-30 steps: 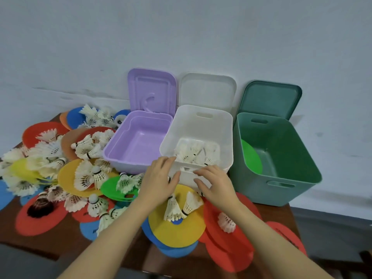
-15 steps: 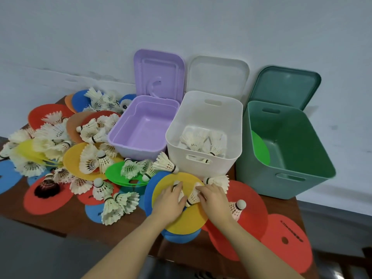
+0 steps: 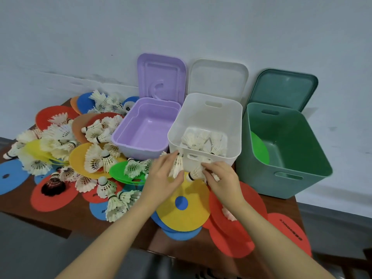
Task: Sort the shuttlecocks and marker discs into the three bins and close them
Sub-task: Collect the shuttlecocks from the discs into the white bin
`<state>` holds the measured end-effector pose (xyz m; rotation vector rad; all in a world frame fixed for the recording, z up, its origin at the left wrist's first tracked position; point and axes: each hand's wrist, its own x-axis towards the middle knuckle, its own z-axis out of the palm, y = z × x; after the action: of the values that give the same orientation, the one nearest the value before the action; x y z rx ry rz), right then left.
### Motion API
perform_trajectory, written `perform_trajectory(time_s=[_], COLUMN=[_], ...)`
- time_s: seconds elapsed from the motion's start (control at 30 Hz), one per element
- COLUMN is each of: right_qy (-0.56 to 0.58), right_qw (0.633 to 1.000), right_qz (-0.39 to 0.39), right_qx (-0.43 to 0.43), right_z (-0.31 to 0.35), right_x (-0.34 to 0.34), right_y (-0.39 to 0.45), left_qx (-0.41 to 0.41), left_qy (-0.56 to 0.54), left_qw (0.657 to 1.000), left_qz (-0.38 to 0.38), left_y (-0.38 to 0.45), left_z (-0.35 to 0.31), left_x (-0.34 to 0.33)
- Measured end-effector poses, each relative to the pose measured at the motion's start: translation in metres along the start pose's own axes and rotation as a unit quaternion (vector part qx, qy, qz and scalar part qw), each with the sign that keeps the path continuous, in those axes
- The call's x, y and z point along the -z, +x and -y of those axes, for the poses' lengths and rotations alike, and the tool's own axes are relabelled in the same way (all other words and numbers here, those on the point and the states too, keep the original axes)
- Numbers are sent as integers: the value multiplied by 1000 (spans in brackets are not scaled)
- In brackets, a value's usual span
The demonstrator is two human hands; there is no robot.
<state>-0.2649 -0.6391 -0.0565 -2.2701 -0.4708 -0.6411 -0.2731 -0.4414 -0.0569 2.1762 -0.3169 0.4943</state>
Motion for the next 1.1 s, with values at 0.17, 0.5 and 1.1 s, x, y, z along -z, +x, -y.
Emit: perform_trajectory(time_s=[0.17,0.5,1.1], right_qy=[-10,-144,-98], right_qw=[998,988,988], right_qz=[-61,-54,88], right_qx=[21,-34,-83], right_z=[18,-13,-44], right_x=[17,40,70], right_y=[53,129,-30], left_qx=[-60,-64,-194], left_qy=[39,142,133], left_qw=[997,987,965], left_qz=[-24,36,114], left_y=[52,150,20], left_z=[-17,-36,-39], left_x=[9,-6,-68])
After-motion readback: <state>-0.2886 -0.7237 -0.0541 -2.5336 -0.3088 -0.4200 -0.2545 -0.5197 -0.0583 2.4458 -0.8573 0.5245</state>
